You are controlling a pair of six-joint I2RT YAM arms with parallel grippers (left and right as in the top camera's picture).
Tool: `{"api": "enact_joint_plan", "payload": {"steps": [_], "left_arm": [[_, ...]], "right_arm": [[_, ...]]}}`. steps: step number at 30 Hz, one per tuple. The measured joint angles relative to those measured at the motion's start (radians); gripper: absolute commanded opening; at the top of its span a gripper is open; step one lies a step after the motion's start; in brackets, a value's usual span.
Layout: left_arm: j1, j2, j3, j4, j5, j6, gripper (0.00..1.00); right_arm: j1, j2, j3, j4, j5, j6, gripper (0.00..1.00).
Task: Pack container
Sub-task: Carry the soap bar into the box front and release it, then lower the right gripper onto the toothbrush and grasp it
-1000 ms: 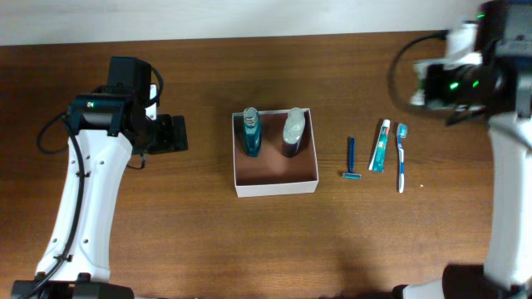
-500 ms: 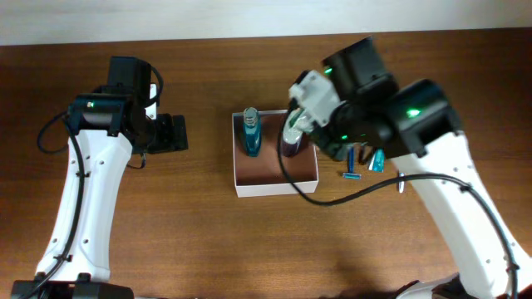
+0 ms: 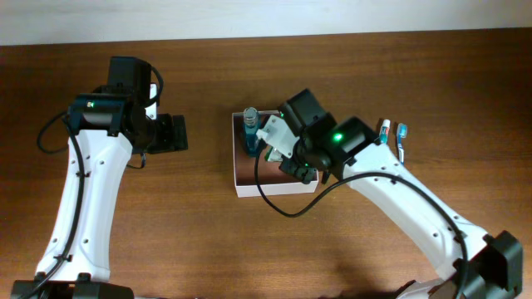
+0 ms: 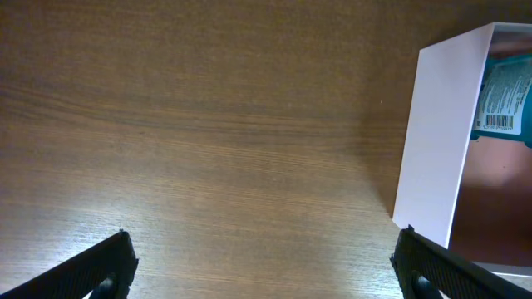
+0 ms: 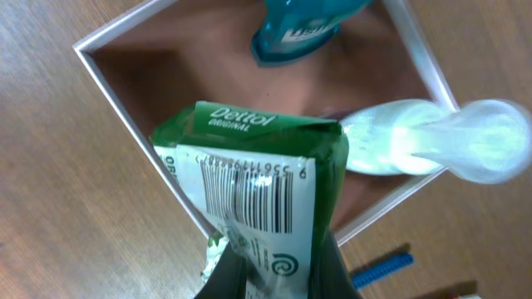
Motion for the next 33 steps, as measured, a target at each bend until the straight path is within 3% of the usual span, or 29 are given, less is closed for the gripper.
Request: {"api": "enact_joint_plan", "payload": {"steps": [3,7,8,19,20,24,28,33], "left_arm": [[0.000,0.000,0.000,-0.001,0.000,0.000,1.00],[0.000,0.000,0.000,0.000,0.000,0.000,0.99],[0.000,0.000,0.000,0.000,0.000,0.000,1.00],[0.000,0.000,0.000,-0.001,0.000,0.000,0.99],[0.000,0.000,0.000,-0.001,0.000,0.000,1.00],[0.000,0.000,0.000,-0.002,0.000,0.000,1.00],[0.000,0.000,0.000,-0.002,0.000,0.000,1.00],[0.000,0.000,0.000,-0.004,0.000,0.000,1.00]], "right_arm": [[0.001,0.003,-0.071,0.062,0.000,-0.006,0.21],[0.001,0.003,-0.086,0.077,0.004,-0.010,0.52],[0.001,0.003,-0.086,0.079,0.004,-0.010,0.55],[0.001,-0.013,-0.086,0.077,0.048,0.043,0.56],[0.001,-0.028,-0.086,0.077,0.066,0.066,0.59],[-0.023,-0.190,-0.079,0.079,0.184,0.246,0.84],[-0.235,-0.376,-0.040,0.068,0.245,0.440,0.84],[-0.594,-0.321,-0.033,-0.028,0.172,0.551,0.84]]}}
